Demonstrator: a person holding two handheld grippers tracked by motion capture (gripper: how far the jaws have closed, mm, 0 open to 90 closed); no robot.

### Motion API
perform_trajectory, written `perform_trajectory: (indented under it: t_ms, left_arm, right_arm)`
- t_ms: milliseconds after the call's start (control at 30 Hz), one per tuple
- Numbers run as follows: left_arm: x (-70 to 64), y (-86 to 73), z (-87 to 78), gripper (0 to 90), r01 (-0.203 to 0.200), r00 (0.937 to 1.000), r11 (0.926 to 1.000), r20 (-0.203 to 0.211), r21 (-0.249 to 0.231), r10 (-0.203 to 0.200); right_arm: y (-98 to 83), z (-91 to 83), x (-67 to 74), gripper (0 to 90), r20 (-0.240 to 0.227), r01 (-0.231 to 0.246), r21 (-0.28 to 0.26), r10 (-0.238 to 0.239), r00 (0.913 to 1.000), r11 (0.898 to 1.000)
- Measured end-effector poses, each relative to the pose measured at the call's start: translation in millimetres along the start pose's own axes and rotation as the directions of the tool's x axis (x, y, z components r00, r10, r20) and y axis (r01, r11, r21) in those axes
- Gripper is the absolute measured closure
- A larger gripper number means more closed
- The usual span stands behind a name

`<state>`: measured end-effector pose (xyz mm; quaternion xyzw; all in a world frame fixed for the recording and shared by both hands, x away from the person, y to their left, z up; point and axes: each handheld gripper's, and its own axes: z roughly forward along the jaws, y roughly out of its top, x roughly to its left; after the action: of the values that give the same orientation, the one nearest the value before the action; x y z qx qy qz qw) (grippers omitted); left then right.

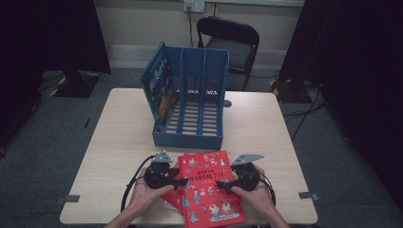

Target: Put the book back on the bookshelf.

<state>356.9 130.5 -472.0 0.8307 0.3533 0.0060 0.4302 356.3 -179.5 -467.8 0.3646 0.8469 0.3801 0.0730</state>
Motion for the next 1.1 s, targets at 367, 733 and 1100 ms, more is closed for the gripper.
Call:
perform_trajectory:
  t_ms: [367,733,1100]
  left_arm:
    - [3.4,5.9,8.4,41.2,-0.01,0.9999,0.9997,-0.007,-0.02,0.01]
    - [-2.5,3.1,10.1,36.3,-0.046,0.9984,0.9984,-0.036,-0.033,0.045]
    - [3.3,1.8,9.5,35.9,0.008,0.9999,0.998,0.008,-0.062,-0.007]
  right_arm:
    - [-0.6,-0.8,-6.7,7.5,0.02,-0.041,-0.001,0.041,0.999,0.999]
    - [0.5,-0.1,-7.9,8.4,0.005,-0.043,0.009,0.043,0.9991,0.999]
    - [13.7,-14.4,1.0,16.1,-0.001,-0.021,-0.098,0.021,0.9998,0.995]
